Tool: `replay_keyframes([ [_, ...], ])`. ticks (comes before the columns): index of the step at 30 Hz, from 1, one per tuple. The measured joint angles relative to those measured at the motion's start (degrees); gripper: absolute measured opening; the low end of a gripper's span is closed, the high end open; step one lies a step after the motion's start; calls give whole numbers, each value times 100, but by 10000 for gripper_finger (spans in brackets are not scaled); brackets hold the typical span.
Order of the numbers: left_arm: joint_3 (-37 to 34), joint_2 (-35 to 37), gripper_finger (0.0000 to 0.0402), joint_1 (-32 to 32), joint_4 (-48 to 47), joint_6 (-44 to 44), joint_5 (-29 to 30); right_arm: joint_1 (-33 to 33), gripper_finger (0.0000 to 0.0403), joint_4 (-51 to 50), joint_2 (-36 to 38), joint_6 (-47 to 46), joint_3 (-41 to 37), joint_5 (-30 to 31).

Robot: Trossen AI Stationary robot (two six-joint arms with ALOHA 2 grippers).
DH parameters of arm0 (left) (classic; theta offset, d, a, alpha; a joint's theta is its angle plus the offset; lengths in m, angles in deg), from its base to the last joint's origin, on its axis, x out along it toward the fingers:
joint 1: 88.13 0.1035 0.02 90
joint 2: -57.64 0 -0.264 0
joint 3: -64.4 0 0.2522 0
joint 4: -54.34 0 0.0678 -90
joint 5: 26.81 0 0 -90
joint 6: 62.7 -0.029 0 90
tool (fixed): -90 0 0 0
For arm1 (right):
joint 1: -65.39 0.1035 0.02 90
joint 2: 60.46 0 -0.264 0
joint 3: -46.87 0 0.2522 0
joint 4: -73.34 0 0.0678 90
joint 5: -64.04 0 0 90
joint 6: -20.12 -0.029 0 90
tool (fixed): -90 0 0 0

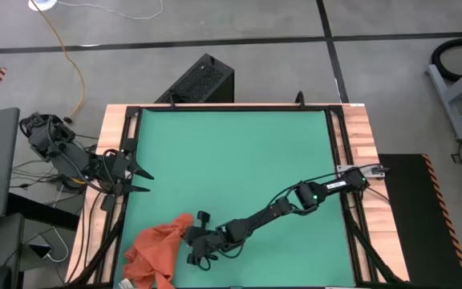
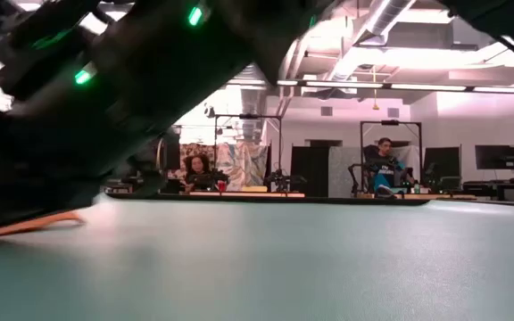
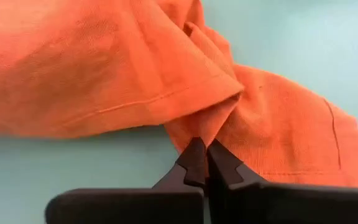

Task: Roll towel
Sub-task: Fold the orange towel

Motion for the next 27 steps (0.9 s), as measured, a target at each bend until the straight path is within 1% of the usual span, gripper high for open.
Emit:
replay_keyframes([
  [3, 0, 2, 142, 0, -1, 169, -116, 70, 7, -1062, 424, -58, -13, 593],
  [6, -12, -33, 142, -4, 15, 241, -267, 74, 6, -2340, 1055, -401, -6, 1488],
  [8, -105, -53, 142, -8, 48, 229, -264, 23, 6, -3182, 1505, -650, 30, 2086],
  [11, -433, -182, 142, -58, 51, 207, -254, -84, 6, -4666, 2054, -1272, 29, 2573],
  [13, -732, -356, 141, -68, 120, 180, -243, -165, 6, -5468, 2323, -1708, 13, 2629],
  [15, -1052, -605, 141, -72, 344, 114, -256, -235, 6, -6046, 2579, -1979, 9, 2614],
  [18, -1543, -1035, 141, -160, 724, -132, -299, -280, 6, -6691, 2909, -2131, 31, 2620],
  [21, -2056, -1478, 141, -314, 1331, -467, -135, -270, 6, -7117, 3009, -2251, 29, 2610],
  [24, -2574, -2010, 141, -386, 2296, -892, 252, -214, 6, -7353, 3009, -2343, 19, 2601],
  [27, -2941, -2604, 141, -404, 3662, -1484, 782, -208, 6, -7464, 3011, -2393, 21, 2550],
])
